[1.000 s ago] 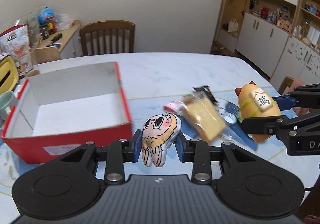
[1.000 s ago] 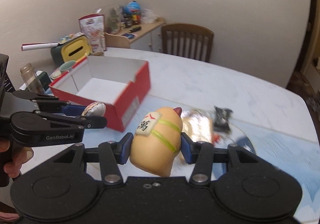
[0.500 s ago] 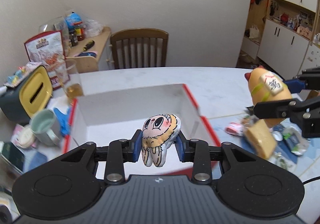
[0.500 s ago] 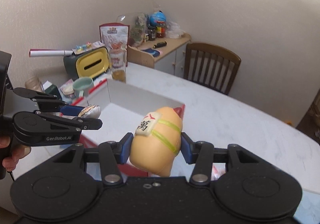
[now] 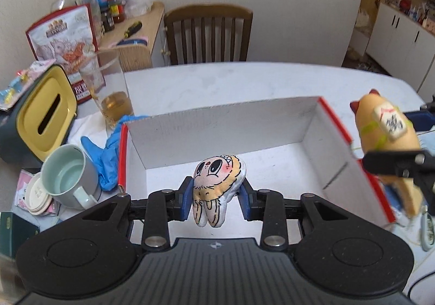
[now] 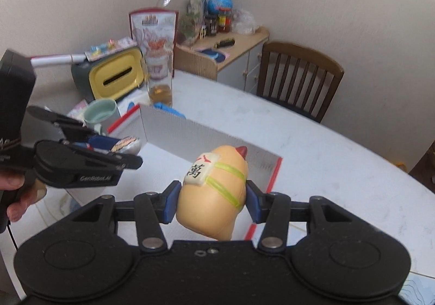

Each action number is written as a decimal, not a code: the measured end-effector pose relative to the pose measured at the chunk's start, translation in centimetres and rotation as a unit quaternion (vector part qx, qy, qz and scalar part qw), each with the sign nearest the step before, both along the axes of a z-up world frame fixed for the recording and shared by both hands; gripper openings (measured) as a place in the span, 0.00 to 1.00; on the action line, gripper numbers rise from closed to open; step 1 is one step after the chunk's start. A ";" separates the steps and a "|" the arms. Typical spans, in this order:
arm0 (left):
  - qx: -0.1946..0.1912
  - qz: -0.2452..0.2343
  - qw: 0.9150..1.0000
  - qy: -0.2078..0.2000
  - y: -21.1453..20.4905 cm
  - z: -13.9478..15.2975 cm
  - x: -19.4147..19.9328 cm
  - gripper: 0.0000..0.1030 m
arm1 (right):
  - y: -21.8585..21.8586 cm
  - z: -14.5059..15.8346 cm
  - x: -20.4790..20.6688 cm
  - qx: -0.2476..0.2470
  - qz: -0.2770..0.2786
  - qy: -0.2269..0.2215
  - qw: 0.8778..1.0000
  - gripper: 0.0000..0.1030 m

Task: Organize objects
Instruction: 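Carry the plush and cat figure with both grippers over the red box, then lower both grippers into the box and open them to release the items, then move both grippers back over the remaining items on the table, then grasp the correction tape with the left gripper while the right gripper grasps the wet-wipe pack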

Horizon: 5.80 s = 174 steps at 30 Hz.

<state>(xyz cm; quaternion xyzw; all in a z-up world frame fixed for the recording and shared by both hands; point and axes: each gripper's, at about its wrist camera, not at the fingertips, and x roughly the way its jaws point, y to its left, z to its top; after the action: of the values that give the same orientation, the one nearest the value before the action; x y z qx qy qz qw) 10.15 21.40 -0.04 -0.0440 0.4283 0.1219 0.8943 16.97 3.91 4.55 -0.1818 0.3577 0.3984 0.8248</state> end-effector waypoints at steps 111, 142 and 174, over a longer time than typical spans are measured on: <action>-0.048 0.039 0.997 -0.047 -12.8 4.4 -3.9 0.99 | -24.8 2.3 -2.2 0.067 -0.059 -0.003 0.996 0.97; 0.006 -0.113 0.994 -0.008 -33.9 -3.8 -0.4 0.99 | -39.5 -5.3 0.9 0.028 -0.194 0.019 0.980 0.97; 0.020 -0.133 0.990 0.034 -41.2 -12.6 2.4 0.98 | -38.0 -14.2 7.8 -0.025 -0.193 0.105 0.975 0.75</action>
<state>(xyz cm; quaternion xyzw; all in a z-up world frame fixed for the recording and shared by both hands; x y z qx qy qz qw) 12.58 -19.83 -12.60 0.0350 0.4580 0.0116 0.8882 24.78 -34.12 -9.70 -0.0869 0.4805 0.2398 0.8391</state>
